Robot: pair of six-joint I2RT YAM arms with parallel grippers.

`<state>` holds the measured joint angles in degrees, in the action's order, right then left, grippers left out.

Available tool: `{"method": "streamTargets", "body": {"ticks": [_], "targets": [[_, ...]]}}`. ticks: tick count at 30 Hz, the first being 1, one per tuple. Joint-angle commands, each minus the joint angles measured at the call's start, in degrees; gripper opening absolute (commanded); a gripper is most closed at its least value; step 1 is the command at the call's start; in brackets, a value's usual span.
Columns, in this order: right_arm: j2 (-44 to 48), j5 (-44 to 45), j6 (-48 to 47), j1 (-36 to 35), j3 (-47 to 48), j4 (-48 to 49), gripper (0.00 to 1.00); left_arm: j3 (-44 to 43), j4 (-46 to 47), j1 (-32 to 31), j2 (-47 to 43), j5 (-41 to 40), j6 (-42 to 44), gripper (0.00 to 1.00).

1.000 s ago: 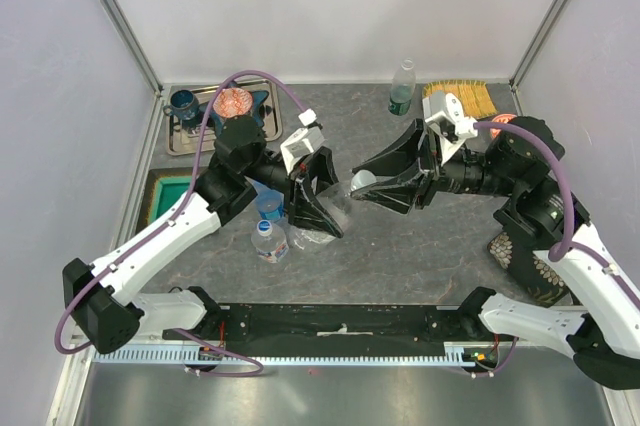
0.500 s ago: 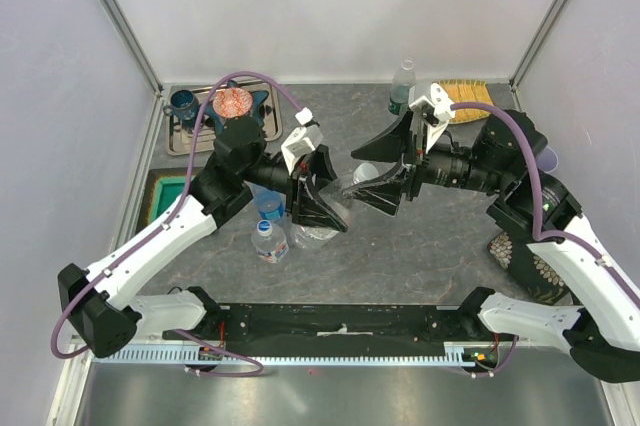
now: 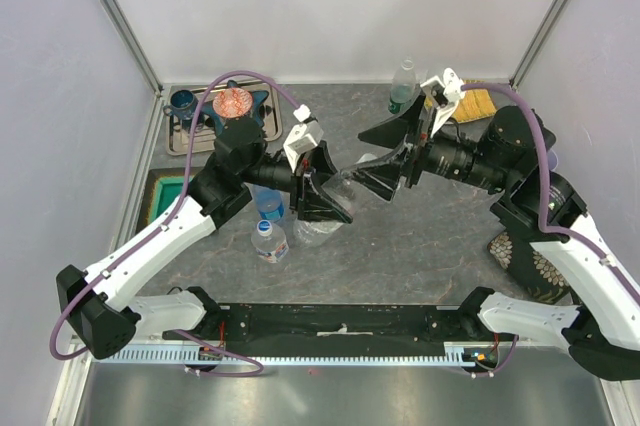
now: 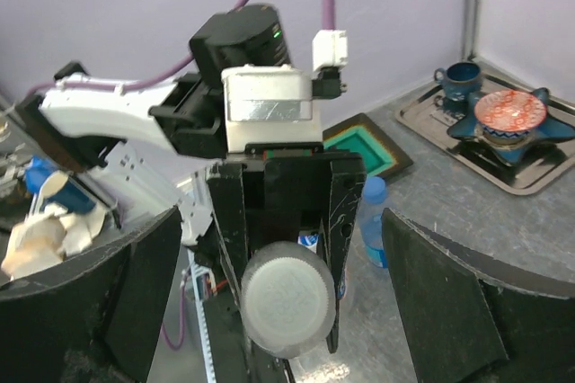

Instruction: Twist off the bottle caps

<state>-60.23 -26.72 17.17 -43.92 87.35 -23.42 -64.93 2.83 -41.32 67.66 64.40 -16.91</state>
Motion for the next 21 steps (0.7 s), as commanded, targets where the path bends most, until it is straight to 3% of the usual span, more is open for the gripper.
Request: {"method": "streamTargets", "body": {"ticks": [1, 6, 12, 16, 21], "targets": [[-0.3, 10.3, 6.8, -0.1, 4.1, 2.0, 0.98, -0.9, -0.5, 0.1, -1.5, -9.1, 4.0, 0.51], [-1.4, 17.2, 11.2, -0.1, 6.9, 0.7, 0.98, -1.1, -2.5, -0.2, -1.7, -17.9, 7.1, 0.52], [-2.8, 29.2, 17.0, -0.2, 7.6, -4.0, 0.98, 1.5, -1.4, -4.4, -3.4, -40.3, 12.1, 0.52], [-4.2, 32.3, 19.6, -0.2, 7.8, -6.3, 0.96, 3.8, 0.8, -6.7, -4.1, -54.2, 13.3, 0.52], [-6.5, 34.0, 20.3, -0.2, 8.9, -8.0, 0.95, 5.3, 1.8, -8.9, -4.2, -63.1, 15.4, 0.52]]}}
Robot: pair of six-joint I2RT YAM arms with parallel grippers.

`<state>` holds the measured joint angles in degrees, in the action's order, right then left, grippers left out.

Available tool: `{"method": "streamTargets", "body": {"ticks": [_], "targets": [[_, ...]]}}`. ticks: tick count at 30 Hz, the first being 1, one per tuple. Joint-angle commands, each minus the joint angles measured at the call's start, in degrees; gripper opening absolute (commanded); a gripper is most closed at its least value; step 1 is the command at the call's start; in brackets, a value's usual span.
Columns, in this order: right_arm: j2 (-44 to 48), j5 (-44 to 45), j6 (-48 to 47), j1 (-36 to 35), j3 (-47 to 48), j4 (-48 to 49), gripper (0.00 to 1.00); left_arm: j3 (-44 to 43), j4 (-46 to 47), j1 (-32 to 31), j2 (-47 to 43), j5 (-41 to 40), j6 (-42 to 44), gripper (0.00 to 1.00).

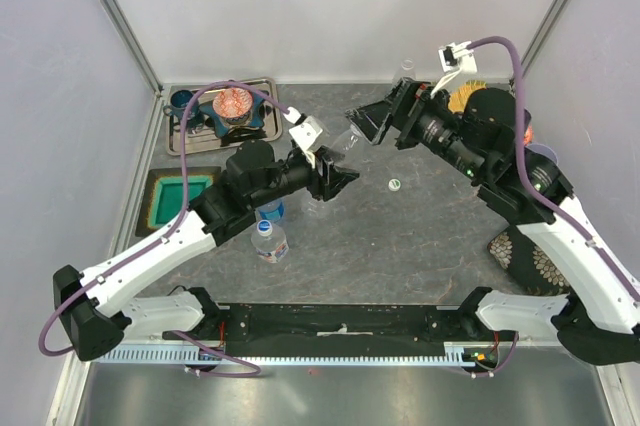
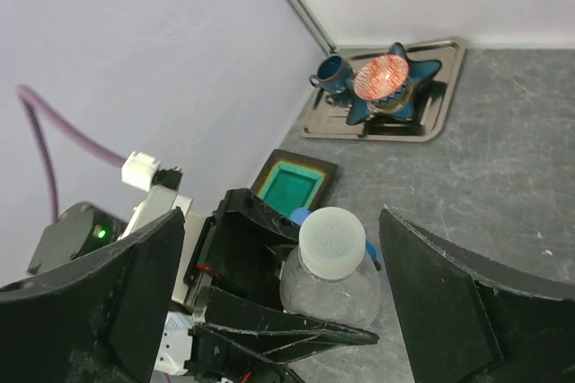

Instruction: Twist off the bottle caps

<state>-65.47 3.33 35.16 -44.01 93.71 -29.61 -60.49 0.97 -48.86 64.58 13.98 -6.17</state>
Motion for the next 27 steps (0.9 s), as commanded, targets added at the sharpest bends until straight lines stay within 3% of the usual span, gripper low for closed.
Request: {"method": "streamTargets", "body": {"ticks": [1, 27], "targets": [[-1.5, 4.1, 2.2, -0.1, 2.4, -1.9, 0.95, 1.1, 4.0, -1.8, -1.1, -13.8, 4.9, 0.52], [-5.6, 4.6, 1.8, -0.1, -1.2, 1.1, 0.65, 2.4, 4.5, -3.7, -2.8, -17.3, 7.7, 0.52]]}}
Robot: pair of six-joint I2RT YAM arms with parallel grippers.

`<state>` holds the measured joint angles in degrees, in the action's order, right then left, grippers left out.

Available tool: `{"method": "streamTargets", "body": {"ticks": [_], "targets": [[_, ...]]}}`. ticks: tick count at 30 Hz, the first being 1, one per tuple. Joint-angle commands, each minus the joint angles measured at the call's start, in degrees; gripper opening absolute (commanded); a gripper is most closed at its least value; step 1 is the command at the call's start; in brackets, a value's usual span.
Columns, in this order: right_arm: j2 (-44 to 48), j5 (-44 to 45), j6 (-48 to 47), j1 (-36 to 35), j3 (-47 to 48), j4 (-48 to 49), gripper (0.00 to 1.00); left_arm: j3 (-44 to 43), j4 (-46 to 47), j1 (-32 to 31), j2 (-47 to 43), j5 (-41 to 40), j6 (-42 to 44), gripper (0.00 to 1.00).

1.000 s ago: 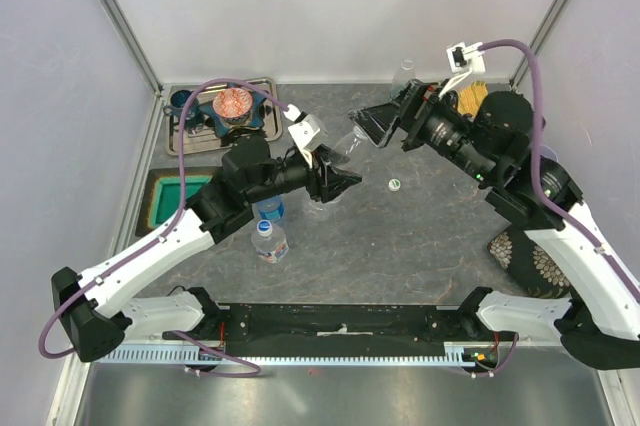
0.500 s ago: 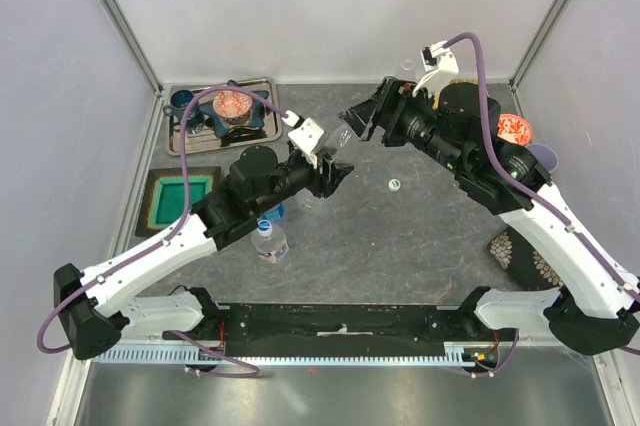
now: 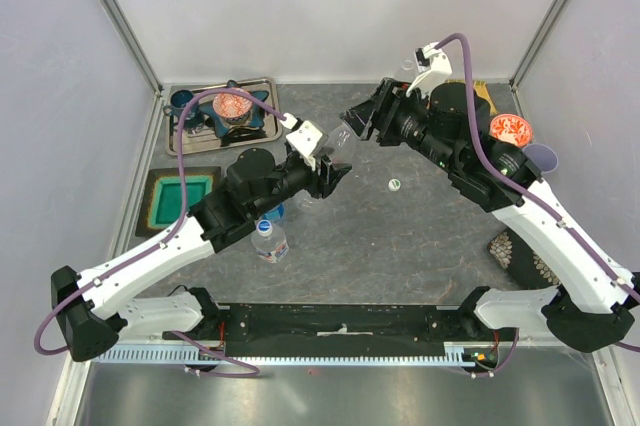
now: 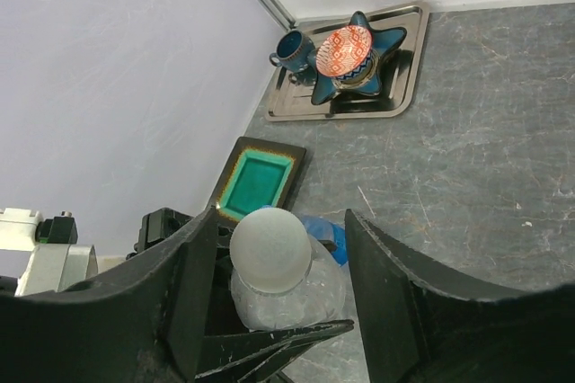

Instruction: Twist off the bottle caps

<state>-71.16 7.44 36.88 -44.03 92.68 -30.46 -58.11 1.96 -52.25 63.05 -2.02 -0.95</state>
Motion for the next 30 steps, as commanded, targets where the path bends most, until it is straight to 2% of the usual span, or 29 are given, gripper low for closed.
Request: {"method": "streamTargets", "body": {"ticks": [1, 7, 9, 10, 13, 14, 15, 17, 19, 26, 27, 29, 30], "targets": [[0.1, 0.5, 0.1, -0.1, -0.3, 2.0, 0.63, 0.0, 3.5, -0.4, -1.3, -1.3, 2.5, 0.52], [0.3, 0.2, -0.1, -0.1, -1.0, 2.1, 0.52, -0.2, 3.5, -0.4, -1.2, -1.1, 2.4, 0.52], [0.4, 0.0, -0.1, -0.1, -1.3, 2.1, 0.45, -0.3, 3.5, -0.4, -1.2, -1.1, 2.4, 0.52], [0.4, -0.1, -0.1, -0.1, -1.5, 2.1, 0.41, -0.3, 3.5, -0.3, -1.2, -1.1, 2.4, 0.52], [0.9, -0.8, -0.8, -0.1, -2.1, 2.2, 0.18, -0.3, 3.3, -0.4, -1.3, -0.5, 2.5, 0.52], [0.8, -1.6, -1.5, -0.1, -1.8, 2.2, 0.06, -0.3, 3.3, -0.3, -1.6, -0.4, 2.5, 0.52], [0.8, -2.5, -3.0, -0.2, -1.6, 2.2, 0.0, -0.3, 3.1, -0.4, -1.8, -0.1, 2.5, 0.52], [1.5, -5.8, -5.1, -0.1, -1.5, 2.9, 0.0, -0.3, 2.6, -0.3, -2.4, 3.2, 3.1, 0.52], [1.9, -7.9, -8.8, 0.0, -0.4, 2.9, 0.0, -1.3, 0.8, -0.3, -3.0, 9.9, 3.5, 0.53], [3.4, -28.3, -18.1, -0.1, 2.6, 0.7, 0.0, -7.0, -5.5, 1.6, -4.4, 36.9, 1.6, 0.53], [3.5, -30.3, -18.9, -0.1, 2.5, 0.6, 0.0, -8.6, -5.7, 2.5, -4.2, 43.1, -0.5, 0.53], [4.4, -32.9, -20.5, -0.1, 2.3, 0.4, 0.0, -10.0, -5.9, 3.9, -3.6, 50.0, -3.6, 0.53], [4.7, -36.0, -21.2, -0.1, 2.2, 0.5, 0.0, -11.4, -5.7, 5.4, -2.8, 56.6, -4.8, 0.53]]}}
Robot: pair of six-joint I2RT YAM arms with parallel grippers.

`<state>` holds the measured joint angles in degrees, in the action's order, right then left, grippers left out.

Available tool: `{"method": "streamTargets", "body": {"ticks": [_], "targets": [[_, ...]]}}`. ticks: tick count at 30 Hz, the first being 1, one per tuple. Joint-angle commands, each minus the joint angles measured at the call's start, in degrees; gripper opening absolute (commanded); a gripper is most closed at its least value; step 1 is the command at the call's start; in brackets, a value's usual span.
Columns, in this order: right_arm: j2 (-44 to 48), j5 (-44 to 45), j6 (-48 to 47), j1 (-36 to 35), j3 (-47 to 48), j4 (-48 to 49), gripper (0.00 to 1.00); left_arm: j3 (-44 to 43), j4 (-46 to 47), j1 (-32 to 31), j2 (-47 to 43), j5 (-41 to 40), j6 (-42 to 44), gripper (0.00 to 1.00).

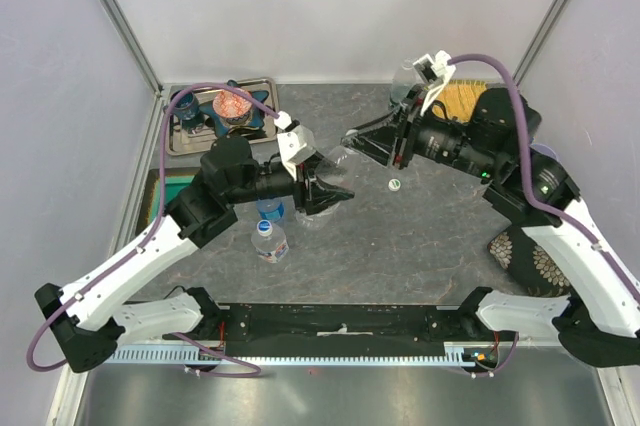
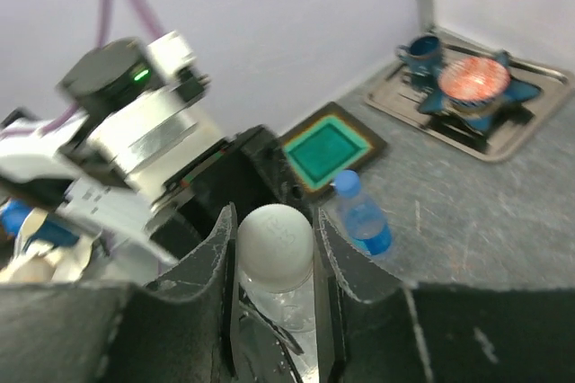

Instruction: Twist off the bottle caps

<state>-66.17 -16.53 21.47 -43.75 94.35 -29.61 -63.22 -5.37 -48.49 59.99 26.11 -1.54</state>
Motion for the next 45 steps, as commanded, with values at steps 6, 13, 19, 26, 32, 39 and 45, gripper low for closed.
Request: {"method": "streamTargets", "body": {"ticks": [6, 13, 19, 26, 32, 39, 45], "targets": [[3.4, -21.1, -10.1, -0.3, -1.0, 1.7, 0.0, -5.8, 15.9, 7.6, 4.1, 48.9, -19.9, 0.52], [9.1, -37.7, -8.2, -0.3, -6.1, 11.7, 0.0, -1.4, 38.5, 9.0, 9.2, 56.2, -39.8, 0.52], [9.6, -42.9, -7.8, -0.4, -7.7, 13.1, 0.0, -1.8, 44.7, 9.0, 12.5, 56.9, -44.7, 0.52], [12.3, -25.4, -7.7, -0.4, -7.5, 13.2, 0.0, -1.6, 38.7, 10.1, 13.0, 54.5, -39.6, 0.53], [14.3, 4.6, -5.1, -0.4, -5.5, 13.2, 0.0, -1.6, 23.9, 10.3, 11.2, 50.1, -27.3, 0.53], [12.3, 35.0, -2.9, -0.4, -10.0, 0.9, 0.0, -0.4, 14.2, 10.3, 7.0, 37.7, -17.0, 0.54], [11.4, 38.0, 4.4, -0.4, -35.7, 1.6, 0.0, 4.1, 13.5, 10.3, -3.0, 19.0, -13.4, 0.55]]}}
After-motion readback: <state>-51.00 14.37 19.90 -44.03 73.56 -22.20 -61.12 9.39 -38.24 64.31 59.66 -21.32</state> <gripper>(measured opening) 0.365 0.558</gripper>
